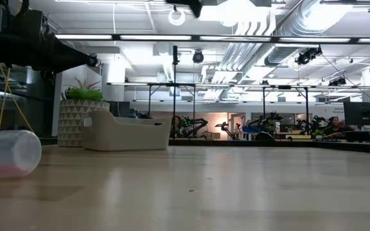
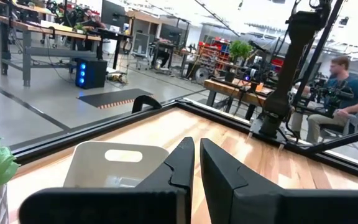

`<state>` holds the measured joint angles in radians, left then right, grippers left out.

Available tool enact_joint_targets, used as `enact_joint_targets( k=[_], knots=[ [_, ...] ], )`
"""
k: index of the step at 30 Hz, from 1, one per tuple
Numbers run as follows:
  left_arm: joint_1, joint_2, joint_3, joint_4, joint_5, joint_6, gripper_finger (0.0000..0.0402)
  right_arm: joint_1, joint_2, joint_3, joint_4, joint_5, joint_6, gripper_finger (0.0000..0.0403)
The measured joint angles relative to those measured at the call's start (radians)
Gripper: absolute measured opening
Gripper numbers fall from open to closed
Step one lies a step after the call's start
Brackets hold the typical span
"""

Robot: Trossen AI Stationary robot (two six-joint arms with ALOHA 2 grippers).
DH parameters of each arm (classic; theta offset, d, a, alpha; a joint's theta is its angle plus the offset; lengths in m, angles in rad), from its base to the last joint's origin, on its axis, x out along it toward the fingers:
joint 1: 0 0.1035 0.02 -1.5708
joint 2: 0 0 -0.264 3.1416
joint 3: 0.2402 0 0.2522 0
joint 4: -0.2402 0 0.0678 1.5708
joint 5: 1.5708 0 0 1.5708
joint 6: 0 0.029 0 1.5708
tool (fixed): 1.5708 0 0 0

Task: Pick and place pill bottles into a basket
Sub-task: Put the top transparent pill bottle into the bin

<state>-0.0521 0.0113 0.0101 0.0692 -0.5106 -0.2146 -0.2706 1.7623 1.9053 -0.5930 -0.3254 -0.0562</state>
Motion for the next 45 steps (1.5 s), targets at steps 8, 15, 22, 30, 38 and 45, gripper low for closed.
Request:
enact_joint_targets(
  k=[8,15,22,30,38,45],
  knots=[
    [0.0,0.0,0.0,0.0,0.002,-0.004,0.0065,0.063,-0.58,-0.707,0.325,0.177,0.182,0.0037],
    [0.0,0.0,0.0,0.0,0.003,0.0,0.0065,0.205,-1.104,-1.151,0.531,0.44,0.277,0.0003],
    [0.0,0.0,0.0,0.0,-0.002,0.0,0.0065,0.324,-1.443,-1.415,0.564,0.518,0.232,0.0003],
    [0.0,0.0,0.0,0.0,-0.039,0.0,0.0065,0.343,-1.668,-1.664,0.676,0.52,0.205,0.0001],
    [0.0,0.0,0.0,0.001,-0.071,0.0,0.0065,0.343,-1.759,-1.896,0.877,0.484,0.161,0.0001],
    [0.0,0.0,0.0,0.003,-0.163,-0.047,0.0065,0.343,-1.745,-1.896,0.833,0.572,0.192,0.0003]
  ],
)
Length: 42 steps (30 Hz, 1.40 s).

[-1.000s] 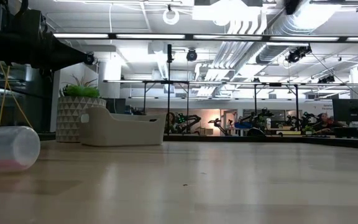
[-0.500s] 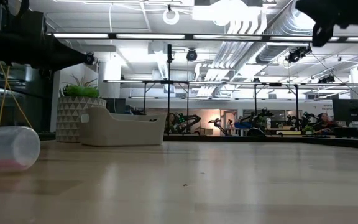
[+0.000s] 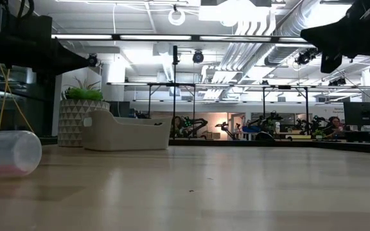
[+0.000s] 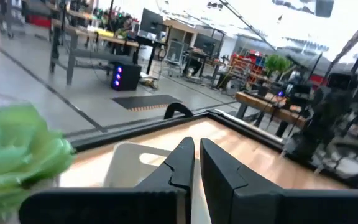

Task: Pick and place pill bottles into a basket
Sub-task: Put the top transparent pill bottle into the bin

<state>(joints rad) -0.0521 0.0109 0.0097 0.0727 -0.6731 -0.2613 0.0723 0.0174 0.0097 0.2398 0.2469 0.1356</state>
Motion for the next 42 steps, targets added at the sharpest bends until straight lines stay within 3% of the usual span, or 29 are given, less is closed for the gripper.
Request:
enact_joint_targets(
  k=[6,10,14,17,22,27,30,32,36,42],
  knots=[
    [0.0,0.0,0.0,-0.003,0.003,-0.101,0.0077,0.0,0.0,0.0,0.004,0.08,-0.004,0.0004],
    [0.0,0.0,0.008,-0.025,0.04,-0.168,0.0134,0.0,0.0,0.0,-0.003,0.116,0.007,0.0006],
    [0.0,0.012,0.057,-0.021,0.154,-0.189,0.0207,0.0,0.001,0.0,-0.033,0.184,0.106,0.0002],
    [0.0,0.028,0.105,0.017,0.194,-0.259,0.0236,0.0,0.0,0.0,-0.055,0.212,0.156,0.0002],
    [0.0,0.082,0.218,0.162,0.222,-0.326,0.0239,0.0,0.001,-0.001,-0.103,0.211,0.179,0.0007],
    [0.0,0.243,0.42,0.142,0.405,-0.315,0.0219,0.0,0.001,-0.001,-0.14,0.242,0.179,0.0002],
    [0.0,0.397,0.59,-0.046,0.615,-0.321,0.0207,0.0,0.002,-0.001,-0.156,0.28,0.179,0.0001],
    [-0.001,0.503,0.713,-0.219,0.693,-0.336,0.0199,0.0,0.002,-0.001,-0.156,0.296,0.175,0.0003],
    [0.0,0.682,0.942,-0.632,0.795,-0.387,0.0186,0.0,0.002,-0.001,-0.157,0.296,0.17,0.0003],
    [0.0,0.902,1.161,-1.154,0.895,-0.674,0.0177,0.0,0.002,-0.001,-0.159,0.296,0.169,0.0004]
  ],
)
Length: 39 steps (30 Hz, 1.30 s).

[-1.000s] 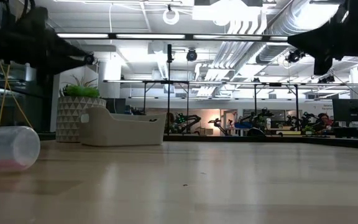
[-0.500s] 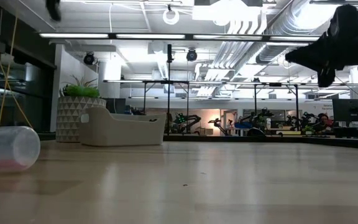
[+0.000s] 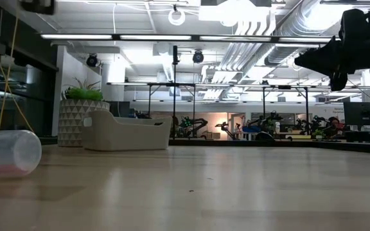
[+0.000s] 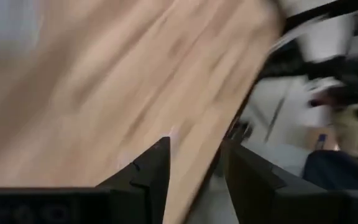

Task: Pick and place pill bottles into a basket
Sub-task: Put the top transparent pill bottle into the bin

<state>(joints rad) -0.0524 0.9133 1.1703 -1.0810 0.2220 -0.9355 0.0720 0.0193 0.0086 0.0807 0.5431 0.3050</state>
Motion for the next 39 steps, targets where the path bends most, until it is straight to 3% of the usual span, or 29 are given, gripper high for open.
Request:
enact_joint_targets(
  k=[3,6,10,15,22,25,33,39],
  knots=[
    [-0.001,0.067,0.022,-0.175,0.066,-0.139,0.0177,0.0,0.0,0.0,-0.001,0.0,0.0,0.0006],
    [0.0,0.115,0.007,-0.226,0.063,-0.156,0.0178,0.0,0.0,0.0,-0.001,0.0,-0.002,0.0005],
    [0.0,0.167,-0.028,-0.192,0.037,-0.217,0.0179,0.0,0.0,0.0,-0.002,0.0,-0.02,0.0001],
    [-0.029,0.23,-0.046,-0.112,0.086,-0.194,0.0179,0.0,0.0,0.0,-0.004,-0.013,-0.018,0.0004],
    [-0.141,0.303,-0.047,-0.062,-0.001,-0.195,0.0183,0.0,0.0,0.0,-0.006,-0.039,-0.018,0.0004],
    [-0.183,0.334,-0.047,-0.063,-0.006,-0.228,0.0207,0.0,0.0,0.0,-0.006,-0.04,-0.019,0.0006],
    [-0.26,0.459,-0.047,-0.067,-0.062,-0.299,0.0322,0.0,0.0,0.0,-0.006,-0.041,-0.043,0.0001],
    [-0.313,0.588,-0.047,-0.066,-0.025,-0.304,0.0348,0.0,0.0,0.0,-0.005,-0.041,-0.043,0.0002]
  ],
)
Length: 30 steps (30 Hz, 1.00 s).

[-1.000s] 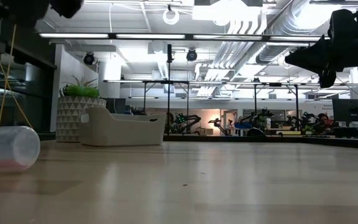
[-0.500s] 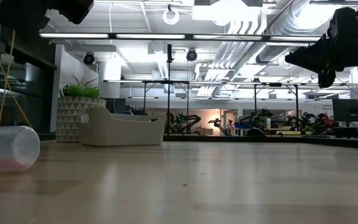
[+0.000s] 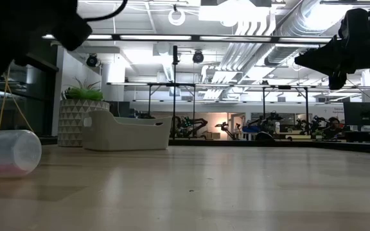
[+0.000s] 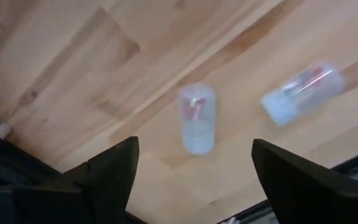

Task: Pick and place pill bottles into a basket
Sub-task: Put the top transparent pill bottle into the bin

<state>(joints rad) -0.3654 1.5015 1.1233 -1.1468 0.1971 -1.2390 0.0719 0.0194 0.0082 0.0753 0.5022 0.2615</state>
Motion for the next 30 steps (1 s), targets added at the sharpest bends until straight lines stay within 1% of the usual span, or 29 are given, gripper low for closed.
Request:
enact_joint_targets(
  k=[4,7,10,14,16,21,30],
  knots=[
    [-0.047,0.071,0.0,0.013,0.011,-0.001,0.0344,0.0,0.0,0.0,0.0,-0.001,0.0,0.0003],
    [-0.087,0.108,-0.01,0.059,0.016,-0.031,0.034,0.0,0.0,0.0,0.0,-0.001,0.0,0.0006],
    [-0.119,0.117,-0.058,0.146,0.025,-0.096,0.0342,0.0,0.0,0.0,0.0,-0.002,0.0,0.0005],
    [-0.155,0.117,-0.129,0.209,0.034,-0.205,0.0344,0.0,0.0,0.0,0.0,-0.002,0.0,0.0001],
    [-0.169,0.117,-0.154,0.247,0.034,-0.227,0.0344,0.0,0.0,0.0,0.0,-0.002,0.0,0.0002],
    [-0.18,0.117,-0.204,0.41,0.03,-0.233,0.0342,0.0,0.0,0.0,0.003,-0.002,0.0,0.0003],
    [-0.178,0.117,-0.26,0.427,-0.032,-0.237,0.0342,0.0,0.0,0.002,0.008,-0.001,0.006,0.0007]
  ],
)
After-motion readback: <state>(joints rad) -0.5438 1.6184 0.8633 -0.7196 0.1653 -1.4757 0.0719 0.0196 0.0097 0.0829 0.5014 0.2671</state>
